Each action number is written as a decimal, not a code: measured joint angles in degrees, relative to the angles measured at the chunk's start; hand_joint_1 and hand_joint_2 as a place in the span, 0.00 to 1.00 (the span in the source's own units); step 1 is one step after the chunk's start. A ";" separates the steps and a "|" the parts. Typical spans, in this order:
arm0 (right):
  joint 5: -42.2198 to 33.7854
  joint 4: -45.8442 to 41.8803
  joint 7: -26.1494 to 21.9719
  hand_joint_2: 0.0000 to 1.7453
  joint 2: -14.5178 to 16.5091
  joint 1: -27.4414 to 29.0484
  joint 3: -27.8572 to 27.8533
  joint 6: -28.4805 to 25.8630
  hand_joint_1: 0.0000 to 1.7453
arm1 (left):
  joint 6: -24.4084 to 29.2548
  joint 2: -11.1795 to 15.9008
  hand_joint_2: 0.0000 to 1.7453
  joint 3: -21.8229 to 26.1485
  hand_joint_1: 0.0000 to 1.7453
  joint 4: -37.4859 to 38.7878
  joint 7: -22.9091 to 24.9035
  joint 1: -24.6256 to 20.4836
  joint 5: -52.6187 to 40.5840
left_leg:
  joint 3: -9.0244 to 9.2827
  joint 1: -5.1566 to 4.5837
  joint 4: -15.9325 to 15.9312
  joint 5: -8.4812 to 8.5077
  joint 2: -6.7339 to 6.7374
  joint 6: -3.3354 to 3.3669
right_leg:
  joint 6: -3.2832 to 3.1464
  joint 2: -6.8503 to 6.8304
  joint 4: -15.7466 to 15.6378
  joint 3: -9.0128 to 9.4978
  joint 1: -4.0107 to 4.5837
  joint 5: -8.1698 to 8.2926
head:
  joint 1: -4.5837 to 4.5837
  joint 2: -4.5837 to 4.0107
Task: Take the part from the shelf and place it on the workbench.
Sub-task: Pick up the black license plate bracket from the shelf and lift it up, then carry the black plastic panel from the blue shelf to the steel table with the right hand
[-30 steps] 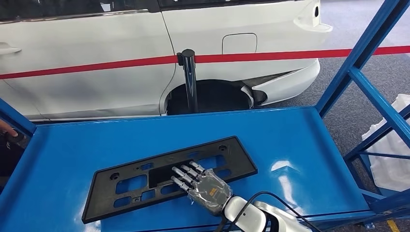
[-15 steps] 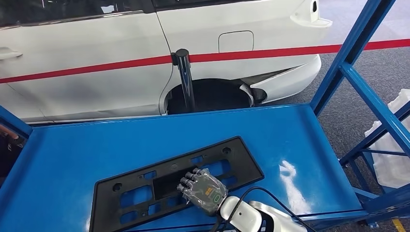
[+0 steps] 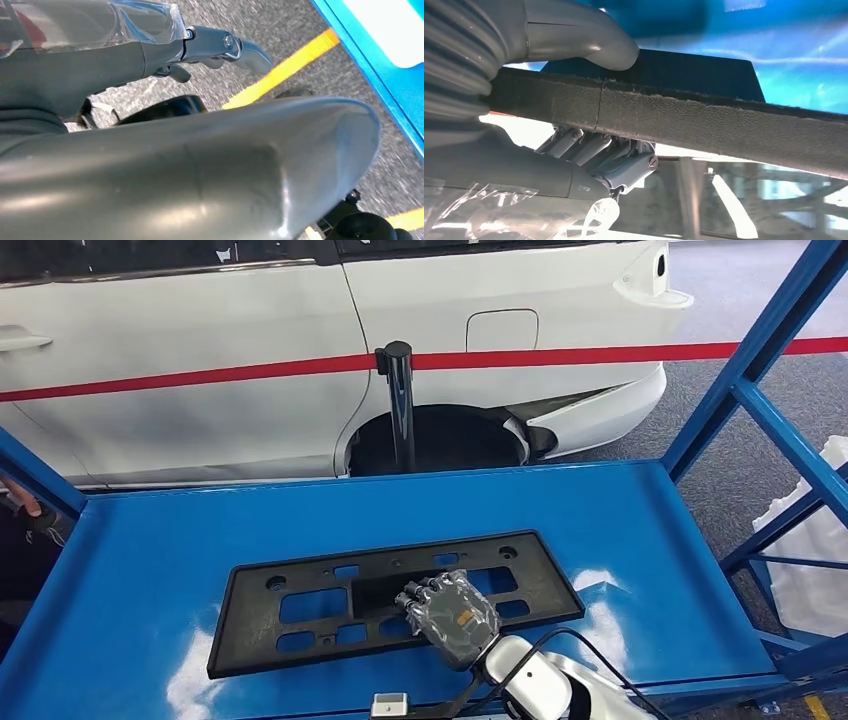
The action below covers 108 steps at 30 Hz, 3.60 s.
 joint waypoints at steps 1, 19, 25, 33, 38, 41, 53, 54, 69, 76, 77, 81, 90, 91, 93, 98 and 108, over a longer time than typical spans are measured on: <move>-0.32 -0.55 0.25 1.00 -0.24 0.26 -0.48 -0.67 1.00 | 0.27 0.02 0.00 0.00 0.00 0.00 -0.58 0.00 -0.15 | -0.06 -0.13 0.12 -0.08 -0.02 0.13 | 0.44 0.10 -0.33 0.03 -0.04 0.92 | -0.01 0.00; -44.63 -29.23 -23.61 1.00 -4.86 14.15 -18.40 -36.49 1.00 | -3.97 0.44 0.00 3.32 0.00 -0.01 -26.50 -0.41 2.52 | -0.51 0.22 0.19 -0.12 -0.04 0.27 | 3.31 0.14 -0.84 -0.13 0.19 1.24 | 0.02 0.00; -47.06 -35.21 -27.15 1.00 -5.46 15.88 -21.52 -38.10 1.00 | -2.97 0.57 0.00 3.33 0.00 -0.01 -25.53 -0.80 1.10 | -0.50 0.40 0.19 -0.06 -0.04 0.18 | 3.25 0.14 -0.83 -0.12 0.28 1.27 | 0.03 0.00; -54.10 -38.77 -31.69 1.00 -5.74 17.52 -23.80 -39.50 1.00 | -2.96 0.65 0.00 3.45 0.00 -0.01 -23.00 -1.13 1.54 | -0.52 0.40 0.19 -0.06 -0.05 0.18 | 3.25 0.14 -0.83 -0.10 0.29 1.27 | 0.02 0.00; -66.94 -39.26 -34.68 1.00 -5.71 18.69 -25.24 -40.16 1.00 | -3.07 0.65 0.00 3.83 0.00 -0.01 -14.52 -1.05 3.31 | -0.54 0.40 0.18 -0.06 -0.06 0.17 | 3.25 0.13 -0.83 -0.10 0.29 1.27 | 0.02 0.00; -72.54 -38.88 -36.13 1.00 -5.68 19.43 -26.25 -40.12 1.00 | -2.65 0.65 0.00 4.04 0.00 -0.01 -12.91 -0.89 3.97 | -0.56 0.40 0.18 -0.06 -0.07 0.17 | 3.24 0.11 -0.82 -0.11 0.29 1.27 | 0.02 0.00; -78.14 -36.90 -37.68 1.00 -5.55 20.12 -27.82 -37.82 1.00 | -3.74 0.65 0.00 4.22 0.00 -0.01 -10.39 -0.81 3.92 | -0.67 -0.16 0.39 -0.12 -0.08 0.68 | 3.55 0.04 -0.98 -0.07 -0.37 1.56 | 0.02 0.00; -78.47 -36.76 -37.71 1.00 -5.55 20.11 -27.90 -37.55 1.00 | -3.92 0.65 0.00 4.22 0.00 -0.01 -10.31 -0.83 3.89 | -0.64 -0.17 0.24 0.10 -0.08 0.87 | 3.74 0.03 -1.06 -0.05 -0.39 1.72 | 0.02 0.00; -80.55 -35.50 -38.20 1.00 -5.55 20.30 -28.81 -36.29 1.00 | -6.00 0.50 0.00 4.22 0.00 -0.01 -9.46 -0.66 3.73 | -2.04 1.95 -0.96 2.62 0.08 0.48 | 5.86 -0.18 9.82 -2.44 -1.31 -4.18 | 0.26 0.00; -80.79 -35.03 -38.25 1.00 -5.49 20.25 -29.06 -35.98 1.00 | -6.37 0.81 0.00 4.22 0.00 -0.01 -9.32 -0.60 3.79 | -4.98 1.91 4.66 0.02 -0.19 -1.68 | 5.20 0.48 0.78 1.45 -1.60 -1.38 | 0.39 0.00; -80.89 -34.87 -38.25 1.00 -5.43 20.22 -29.13 -35.90 1.00 | -6.52 0.84 0.00 4.22 0.00 -0.01 -9.24 -0.56 3.81 | -6.84 1.72 9.79 -3.08 -0.18 -1.89 | 3.75 0.48 1.39 -0.17 -1.10 -0.36 | 0.36 0.00; -81.02 -34.65 -38.27 1.00 -5.27 20.19 -29.20 -35.77 1.00 | -7.01 0.89 0.00 4.22 0.00 -0.01 -9.13 -0.38 3.86 | -5.31 0.20 15.35 -6.91 -0.07 0.11 | 1.19 -0.01 1.78 -4.45 1.11 2.54 | 0.30 0.00; -80.62 -34.65 -38.65 1.00 -5.13 20.43 -29.28 -35.74 1.00 | -7.24 1.14 0.00 4.24 0.00 -0.02 -9.18 -0.57 3.95 | 3.61 -1.67 -3.03 -1.00 0.96 3.62 | 2.40 -0.40 3.25 -6.45 1.27 2.00 | 0.31 0.00; -80.61 -34.64 -38.69 1.00 -5.13 20.51 -29.31 -35.73 1.00 | -7.29 1.09 0.00 4.25 0.00 -0.02 -9.19 -0.54 3.95 | 2.92 -1.34 -3.24 -0.14 0.98 3.25 | 2.80 -0.32 6.14 -7.27 1.11 -1.06 | 0.33 0.00; -80.59 -34.63 -38.71 1.00 -5.12 20.70 -29.33 -35.73 1.00 | -7.44 0.92 0.00 4.24 0.00 -0.03 -9.20 -0.37 3.94 | 1.19 -0.68 -3.18 1.27 1.09 2.64 | 3.72 -0.30 13.10 -8.56 0.58 -5.57 | 0.36 0.00; -80.49 -34.63 -38.75 1.00 -5.11 21.07 -29.34 -35.81 1.00 | -7.49 0.91 0.00 4.23 0.00 -0.02 -9.22 -0.23 3.94 | -3.73 1.42 -0.79 3.65 1.37 0.11 | 7.33 -0.42 6.78 0.34 -1.69 -1.34 | 0.44 0.00; -74.00 -34.58 -36.97 1.00 -5.11 21.49 -29.70 -38.34 1.00 | -5.99 1.02 0.00 4.22 0.00 -0.01 -9.75 0.14 3.26 | -10.80 1.64 15.98 -6.16 0.97 -1.69 | 2.38 -1.18 1.15 0.87 -1.12 -1.77 | 0.27 0.00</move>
